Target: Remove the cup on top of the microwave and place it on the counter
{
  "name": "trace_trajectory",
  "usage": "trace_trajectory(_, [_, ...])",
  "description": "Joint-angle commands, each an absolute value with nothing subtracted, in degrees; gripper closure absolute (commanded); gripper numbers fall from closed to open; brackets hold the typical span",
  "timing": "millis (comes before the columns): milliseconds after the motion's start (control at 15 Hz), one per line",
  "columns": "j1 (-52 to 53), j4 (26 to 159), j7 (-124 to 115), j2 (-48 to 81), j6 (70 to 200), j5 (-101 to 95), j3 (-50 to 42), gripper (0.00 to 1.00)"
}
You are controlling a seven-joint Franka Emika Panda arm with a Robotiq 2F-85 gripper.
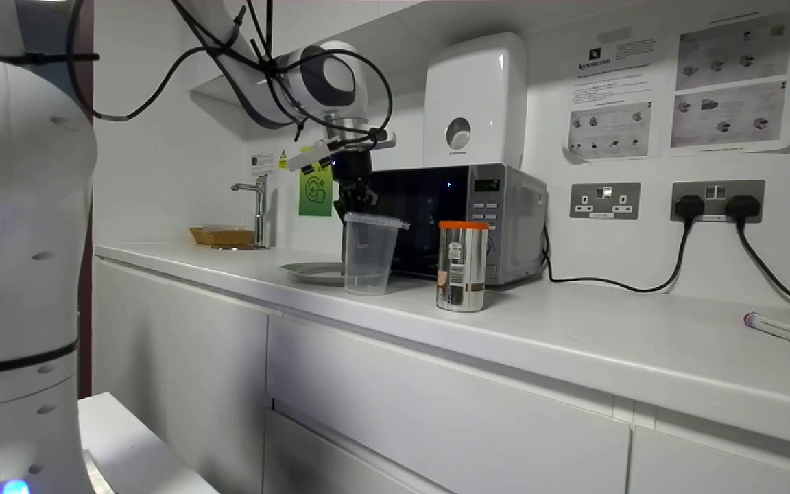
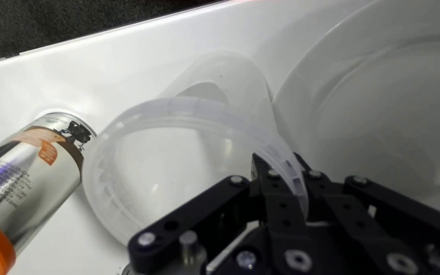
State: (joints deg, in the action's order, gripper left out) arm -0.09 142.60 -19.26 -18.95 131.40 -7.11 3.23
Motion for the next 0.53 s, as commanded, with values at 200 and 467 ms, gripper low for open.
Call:
trace_trajectory(200, [-1.9,146.0,-22.9,-21.5,134.7,-14.2,6.4,0.99])
trace_trajectory(467, [-2.2,146.4,-24.1,-21.5,135.0,-15.5,6.8,0.95])
